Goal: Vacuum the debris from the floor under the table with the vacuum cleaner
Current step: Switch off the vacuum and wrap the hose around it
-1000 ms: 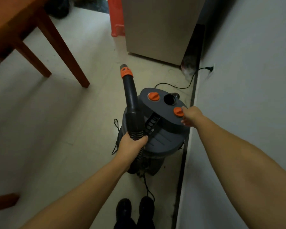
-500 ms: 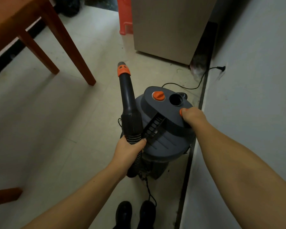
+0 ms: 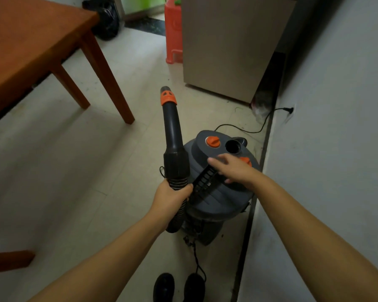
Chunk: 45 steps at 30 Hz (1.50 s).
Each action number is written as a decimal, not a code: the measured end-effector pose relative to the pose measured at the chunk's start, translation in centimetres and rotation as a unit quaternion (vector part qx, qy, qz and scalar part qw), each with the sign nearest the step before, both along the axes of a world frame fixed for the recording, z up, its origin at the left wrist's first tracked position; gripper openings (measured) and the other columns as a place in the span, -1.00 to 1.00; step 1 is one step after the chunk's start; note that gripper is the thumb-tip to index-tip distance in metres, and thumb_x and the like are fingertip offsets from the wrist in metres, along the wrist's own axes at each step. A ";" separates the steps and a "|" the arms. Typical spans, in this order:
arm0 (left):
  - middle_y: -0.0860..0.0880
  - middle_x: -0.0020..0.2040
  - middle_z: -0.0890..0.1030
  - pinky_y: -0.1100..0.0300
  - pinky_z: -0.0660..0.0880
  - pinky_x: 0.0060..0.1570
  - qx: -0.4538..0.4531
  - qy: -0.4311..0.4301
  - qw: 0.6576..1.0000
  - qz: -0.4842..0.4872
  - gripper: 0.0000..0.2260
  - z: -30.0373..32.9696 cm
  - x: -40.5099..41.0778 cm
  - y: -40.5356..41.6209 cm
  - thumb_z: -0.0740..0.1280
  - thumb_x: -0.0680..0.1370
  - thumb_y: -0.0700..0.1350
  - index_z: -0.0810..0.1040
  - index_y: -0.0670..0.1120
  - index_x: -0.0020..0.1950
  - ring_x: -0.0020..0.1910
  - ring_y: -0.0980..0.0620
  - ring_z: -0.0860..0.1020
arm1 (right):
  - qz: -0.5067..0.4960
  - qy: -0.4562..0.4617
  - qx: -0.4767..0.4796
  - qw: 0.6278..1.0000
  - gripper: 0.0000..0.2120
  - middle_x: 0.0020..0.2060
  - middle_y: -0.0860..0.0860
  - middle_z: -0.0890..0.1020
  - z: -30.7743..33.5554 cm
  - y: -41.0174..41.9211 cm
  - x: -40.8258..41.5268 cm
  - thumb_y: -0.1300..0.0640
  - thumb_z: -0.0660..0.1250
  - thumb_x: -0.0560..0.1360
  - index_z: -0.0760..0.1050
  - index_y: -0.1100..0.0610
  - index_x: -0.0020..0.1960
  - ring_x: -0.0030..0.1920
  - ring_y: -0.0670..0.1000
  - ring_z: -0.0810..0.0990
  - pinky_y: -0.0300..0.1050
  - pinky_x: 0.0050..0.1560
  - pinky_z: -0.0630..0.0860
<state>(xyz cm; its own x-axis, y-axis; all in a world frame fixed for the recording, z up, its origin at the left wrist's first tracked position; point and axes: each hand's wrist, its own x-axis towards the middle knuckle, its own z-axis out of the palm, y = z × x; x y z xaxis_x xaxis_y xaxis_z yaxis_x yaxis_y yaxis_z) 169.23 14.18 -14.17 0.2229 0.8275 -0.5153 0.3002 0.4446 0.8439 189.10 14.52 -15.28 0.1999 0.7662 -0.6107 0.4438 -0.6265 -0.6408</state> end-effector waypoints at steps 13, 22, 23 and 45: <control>0.05 -0.03 0.63 0.16 0.58 -0.07 0.139 -0.039 0.974 -0.173 -0.62 5.3 -3.0 1.0 0.43 0.41 -0.01 0.46 0.07 0.20 -0.01 0.10 0.61 | -0.056 0.109 0.270 0.955 -0.63 0.00 0.00 0.60 13.6 -0.8 -11.6 -0.02 0.42 0.46 0.39 0.02 0.19 0.03 -0.02 0.62 -0.12 0.04 0.58; 0.04 -0.10 0.53 0.35 0.36 -0.23 0.221 0.077 0.895 -0.381 -0.74 0.7 -7.9 7.0 0.44 0.39 -0.21 0.49 -0.02 0.02 -0.12 0.06 0.51 | -0.410 0.187 0.479 0.753 -0.61 -0.19 0.10 0.58 18.4 -2.5 -12.2 0.12 0.34 0.52 0.36 0.31 0.23 -0.33 -0.02 0.62 -0.10 -0.28 0.62; 0.02 -0.07 0.53 0.32 0.37 -0.20 0.238 0.090 0.879 -0.402 -0.72 0.6 -8.3 8.1 0.44 0.38 -0.23 0.51 -0.07 0.06 -0.09 0.04 0.51 | -0.456 0.169 0.487 0.725 -0.62 -0.19 0.10 0.57 17.7 -3.3 -12.1 0.14 0.33 0.53 0.36 0.32 0.24 -0.33 -0.03 0.62 -0.10 -0.28 0.62; -0.07 0.26 0.42 0.03 0.33 0.23 0.442 0.233 0.515 -0.696 -0.47 -7.0 -7.6 6.7 0.31 0.52 0.00 0.21 0.01 0.44 0.26 -0.09 0.37 | -0.800 0.408 0.096 0.430 -0.55 0.33 0.26 0.45 -5.8 -10.2 -18.8 0.21 0.25 0.59 0.24 0.19 0.44 0.33 0.31 0.44 0.29 0.00 0.46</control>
<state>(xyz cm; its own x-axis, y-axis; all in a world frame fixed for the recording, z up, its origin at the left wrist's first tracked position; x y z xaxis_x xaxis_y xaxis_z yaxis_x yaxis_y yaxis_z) 161.66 20.90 -21.18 0.9402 -0.0107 -0.3405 0.0701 -0.9720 0.2241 170.29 4.36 -21.06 0.3440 0.0983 -0.9338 -0.8779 0.3865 -0.2827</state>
